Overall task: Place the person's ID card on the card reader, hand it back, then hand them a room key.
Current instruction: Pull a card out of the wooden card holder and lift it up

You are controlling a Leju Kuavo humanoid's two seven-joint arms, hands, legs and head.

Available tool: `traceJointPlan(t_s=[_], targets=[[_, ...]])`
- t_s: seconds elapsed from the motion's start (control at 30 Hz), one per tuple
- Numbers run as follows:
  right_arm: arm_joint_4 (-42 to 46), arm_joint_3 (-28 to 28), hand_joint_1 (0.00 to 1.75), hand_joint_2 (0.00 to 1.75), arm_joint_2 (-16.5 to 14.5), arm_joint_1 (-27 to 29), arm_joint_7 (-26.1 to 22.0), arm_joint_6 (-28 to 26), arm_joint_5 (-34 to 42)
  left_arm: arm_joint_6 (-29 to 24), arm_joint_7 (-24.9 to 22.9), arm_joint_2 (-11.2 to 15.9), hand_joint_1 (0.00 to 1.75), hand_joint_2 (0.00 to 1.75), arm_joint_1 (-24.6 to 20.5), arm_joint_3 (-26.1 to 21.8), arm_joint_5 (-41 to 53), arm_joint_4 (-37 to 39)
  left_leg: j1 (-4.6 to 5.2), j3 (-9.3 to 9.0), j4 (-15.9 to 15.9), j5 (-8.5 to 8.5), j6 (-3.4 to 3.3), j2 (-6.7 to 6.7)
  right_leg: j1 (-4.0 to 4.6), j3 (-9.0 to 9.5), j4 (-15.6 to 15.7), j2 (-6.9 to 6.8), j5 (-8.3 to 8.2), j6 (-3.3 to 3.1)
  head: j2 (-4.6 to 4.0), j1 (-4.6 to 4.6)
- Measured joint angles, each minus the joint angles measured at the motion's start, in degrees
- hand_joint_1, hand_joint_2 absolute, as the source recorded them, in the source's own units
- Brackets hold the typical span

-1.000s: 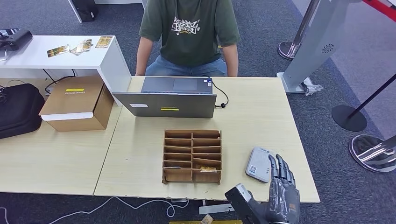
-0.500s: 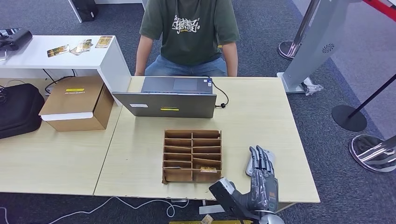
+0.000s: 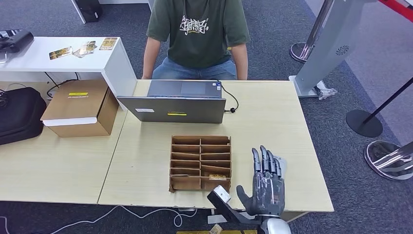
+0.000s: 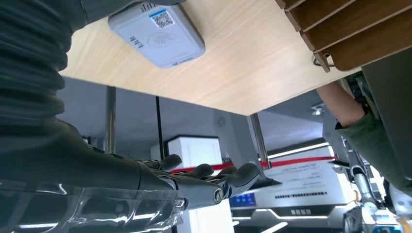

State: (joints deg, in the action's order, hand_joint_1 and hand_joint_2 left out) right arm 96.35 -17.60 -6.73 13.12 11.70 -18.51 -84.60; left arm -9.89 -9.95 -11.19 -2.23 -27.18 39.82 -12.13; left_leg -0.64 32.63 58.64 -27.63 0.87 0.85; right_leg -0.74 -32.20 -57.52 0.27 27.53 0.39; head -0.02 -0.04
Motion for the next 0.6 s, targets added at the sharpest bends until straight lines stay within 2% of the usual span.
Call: traceJointPlan(t_s=[0.3,0.6], targets=[[0.0,-3.3,0.0,1.75,2.9,0.0,3.6,1.2,-1.6,0.5,0.7,0.1,0.0,1.75,0.0,-0.7,0.4,0.0,0.0,0.01,0.0,0.0,0.0,0.0,0.0,0.0,0.0,0.0,0.0,0.0,0.01,0.0],[0.3,-6.2,0.0,1.75,4.3,-0.1,4.0,2.9,-1.5,0.5,0.9,0.1,0.0,1.75,0.0,-2.0,-0.1,0.0,0.0,0.0,0.0,0.0,0.0,-0.01,0.0,-0.02,0.0,0.0,0.0,0.0,0.01,0.01]])
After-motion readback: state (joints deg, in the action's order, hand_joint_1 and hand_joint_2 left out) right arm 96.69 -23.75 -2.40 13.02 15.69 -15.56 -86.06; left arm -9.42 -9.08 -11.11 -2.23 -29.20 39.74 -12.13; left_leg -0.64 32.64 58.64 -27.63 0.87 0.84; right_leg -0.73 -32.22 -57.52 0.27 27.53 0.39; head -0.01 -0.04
